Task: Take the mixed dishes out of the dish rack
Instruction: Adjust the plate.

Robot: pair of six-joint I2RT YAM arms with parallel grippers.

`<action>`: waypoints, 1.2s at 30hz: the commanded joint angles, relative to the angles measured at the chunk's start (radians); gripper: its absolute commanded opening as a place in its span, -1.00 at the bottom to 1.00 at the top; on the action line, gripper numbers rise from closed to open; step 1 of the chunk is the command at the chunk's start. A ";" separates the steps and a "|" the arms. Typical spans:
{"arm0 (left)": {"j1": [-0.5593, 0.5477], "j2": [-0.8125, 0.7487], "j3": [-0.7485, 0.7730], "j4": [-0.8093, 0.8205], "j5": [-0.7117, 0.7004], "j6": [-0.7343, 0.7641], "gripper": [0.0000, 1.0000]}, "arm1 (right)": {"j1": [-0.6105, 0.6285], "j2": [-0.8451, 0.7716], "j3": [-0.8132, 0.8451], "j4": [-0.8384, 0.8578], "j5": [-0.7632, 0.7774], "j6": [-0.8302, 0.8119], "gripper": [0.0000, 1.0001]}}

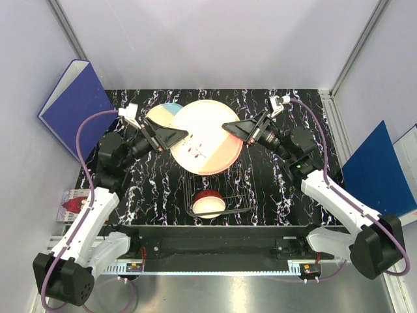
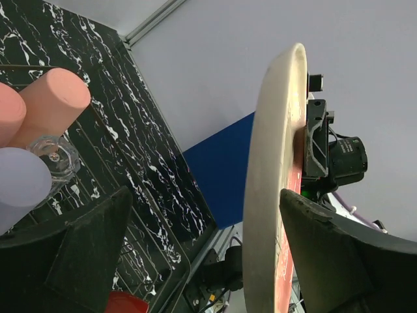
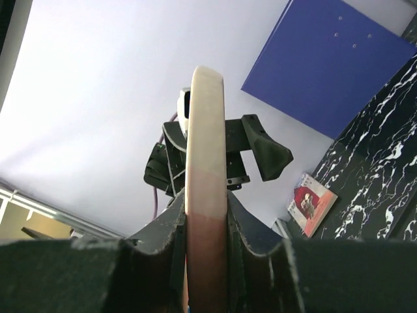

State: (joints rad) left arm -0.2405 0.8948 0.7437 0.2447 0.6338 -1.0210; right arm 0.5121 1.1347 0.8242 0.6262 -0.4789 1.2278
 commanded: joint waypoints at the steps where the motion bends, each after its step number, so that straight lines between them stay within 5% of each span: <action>1: -0.003 0.010 -0.013 0.125 0.050 -0.031 0.97 | -0.006 0.023 0.065 0.188 -0.064 0.072 -1.00; 8: -0.043 0.047 -0.012 0.246 0.110 -0.065 0.47 | -0.004 0.134 0.090 0.165 -0.153 0.099 -1.00; 11: -0.065 0.067 -0.003 0.265 0.141 -0.060 0.03 | -0.006 0.135 0.108 0.101 -0.161 0.067 -1.00; 13: -0.069 0.073 0.002 0.262 0.144 -0.054 -0.54 | -0.004 0.132 0.116 0.073 -0.164 0.049 -1.00; 16: -0.071 0.072 0.008 0.229 0.138 -0.039 -1.00 | -0.004 0.114 0.119 0.038 -0.159 0.018 -1.00; 18: -0.071 0.056 0.009 0.191 0.124 -0.019 -1.00 | -0.004 0.089 0.127 -0.005 -0.159 -0.016 -0.88; 20: -0.069 0.043 0.013 0.148 0.096 0.007 -1.00 | -0.006 0.063 0.141 -0.066 -0.159 -0.042 -0.54; 22: -0.069 0.013 0.023 0.084 0.061 0.038 -1.00 | -0.006 0.031 0.159 -0.144 -0.150 -0.088 0.01; 23: -0.069 0.006 0.025 0.068 0.050 0.045 -1.00 | -0.006 0.022 0.165 -0.170 -0.142 -0.105 0.05; 28: -0.069 -0.042 0.016 0.106 0.038 0.024 -1.00 | -0.006 -0.006 0.171 -0.217 -0.148 -0.140 -0.05; 36: -0.069 -0.068 -0.003 0.182 0.037 -0.034 -1.00 | -0.004 0.008 0.154 -0.161 -0.181 -0.091 -0.84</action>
State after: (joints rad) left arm -0.3084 0.8482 0.7227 0.3134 0.6762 -1.0256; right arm 0.5018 1.1564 0.9405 0.3962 -0.6418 1.1046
